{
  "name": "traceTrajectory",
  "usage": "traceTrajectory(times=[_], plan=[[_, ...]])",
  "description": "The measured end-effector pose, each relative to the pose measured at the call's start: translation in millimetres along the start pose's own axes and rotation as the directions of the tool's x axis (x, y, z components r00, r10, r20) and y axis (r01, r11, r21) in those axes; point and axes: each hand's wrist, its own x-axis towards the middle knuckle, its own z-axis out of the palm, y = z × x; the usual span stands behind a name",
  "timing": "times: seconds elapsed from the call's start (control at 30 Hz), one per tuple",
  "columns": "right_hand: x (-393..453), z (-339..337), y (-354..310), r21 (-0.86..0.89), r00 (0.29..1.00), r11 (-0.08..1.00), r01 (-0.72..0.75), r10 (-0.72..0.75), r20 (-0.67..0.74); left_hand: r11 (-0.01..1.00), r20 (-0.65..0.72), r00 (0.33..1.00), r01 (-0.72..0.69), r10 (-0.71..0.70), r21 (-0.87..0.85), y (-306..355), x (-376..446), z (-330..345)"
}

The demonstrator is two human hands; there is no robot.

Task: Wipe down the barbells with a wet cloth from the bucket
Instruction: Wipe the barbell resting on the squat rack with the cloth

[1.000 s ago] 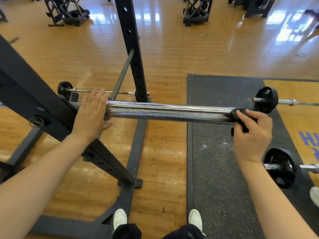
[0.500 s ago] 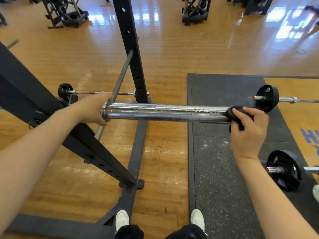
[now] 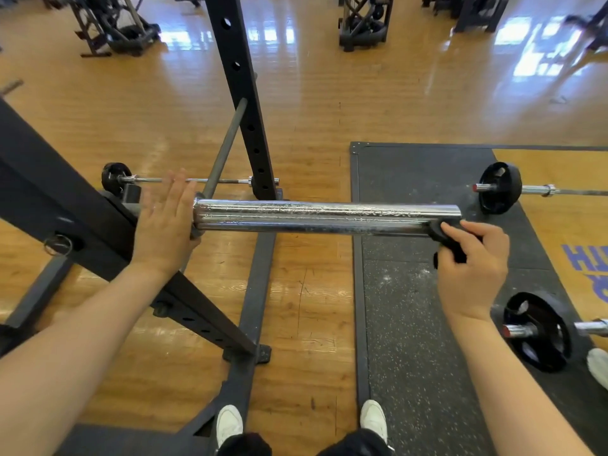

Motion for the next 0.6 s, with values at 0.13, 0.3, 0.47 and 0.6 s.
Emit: traceTrajectory(times=[0.13,0.3,0.47,0.6], plan=[[18,6,4,-0.01,0.998,0.998,0.056,-0.056,0.004,1.0,0.061,0.998,0.016,-0.014,-0.025,0,6,-3],[-9,10,11,-0.011,0.998,0.998,0.06,-0.06,-0.02,0.999,0.209,0.978,-0.014,0.022,-0.04,-5,19,-16],[8,6,2,-0.035,0.998,0.997,0.066,-0.066,-0.012,0.998,0.417,0.908,-0.03,0.047,-0.047,-11,36,-31],[23,17,-5,-0.039,0.996,0.995,0.088,-0.089,-0.005,0.998,0.487,0.873,-0.052,0.033,0.025,-8,43,-38]])
